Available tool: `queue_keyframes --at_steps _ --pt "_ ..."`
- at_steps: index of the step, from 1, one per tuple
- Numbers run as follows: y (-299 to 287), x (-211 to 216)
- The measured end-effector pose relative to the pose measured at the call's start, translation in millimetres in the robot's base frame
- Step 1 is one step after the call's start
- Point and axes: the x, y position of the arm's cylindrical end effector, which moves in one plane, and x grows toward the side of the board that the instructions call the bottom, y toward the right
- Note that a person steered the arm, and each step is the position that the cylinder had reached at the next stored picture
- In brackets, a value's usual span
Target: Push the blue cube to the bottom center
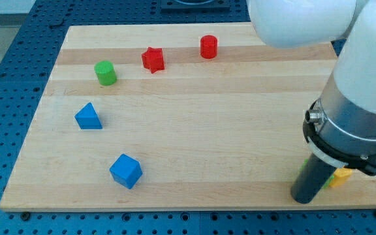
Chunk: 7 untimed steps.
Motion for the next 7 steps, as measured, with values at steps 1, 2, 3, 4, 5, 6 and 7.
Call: queue_keyframes --at_steps 1,2,3,4,5,6,7 --pt "0 -7" --pt "1 -11" --pt "-26 -11" --pt "-90 -24" --pt "-141 -63" --pt "-200 -94" --pt "-283 -98"
